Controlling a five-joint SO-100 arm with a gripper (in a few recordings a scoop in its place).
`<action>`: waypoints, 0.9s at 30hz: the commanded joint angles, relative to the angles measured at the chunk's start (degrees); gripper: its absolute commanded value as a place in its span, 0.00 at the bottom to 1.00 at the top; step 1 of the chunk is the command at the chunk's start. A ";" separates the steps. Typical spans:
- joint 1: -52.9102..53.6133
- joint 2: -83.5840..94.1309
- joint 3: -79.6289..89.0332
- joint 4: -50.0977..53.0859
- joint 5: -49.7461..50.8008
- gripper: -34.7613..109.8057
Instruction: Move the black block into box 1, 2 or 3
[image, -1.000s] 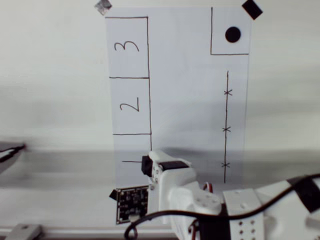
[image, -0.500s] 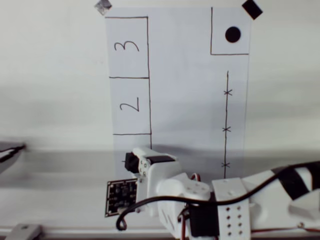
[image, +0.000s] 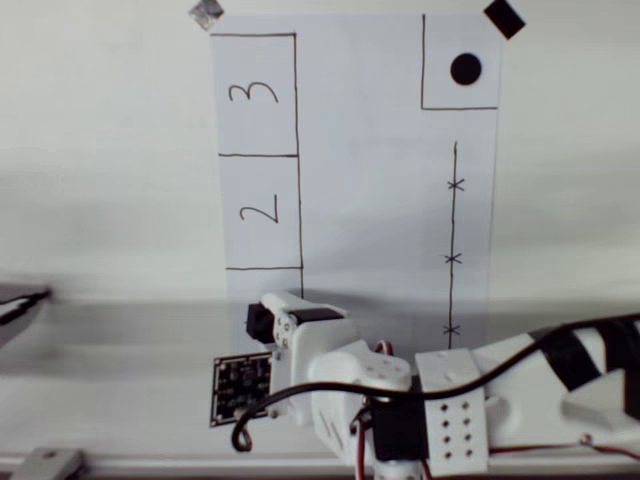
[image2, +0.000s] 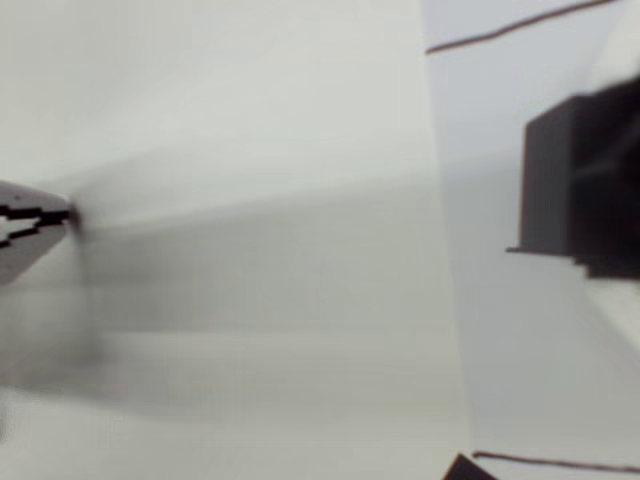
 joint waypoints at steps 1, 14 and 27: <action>-1.14 1.76 -3.25 -0.35 1.23 0.25; -1.67 2.20 -2.99 -0.35 1.49 0.38; -2.02 6.59 1.85 -0.26 1.67 0.40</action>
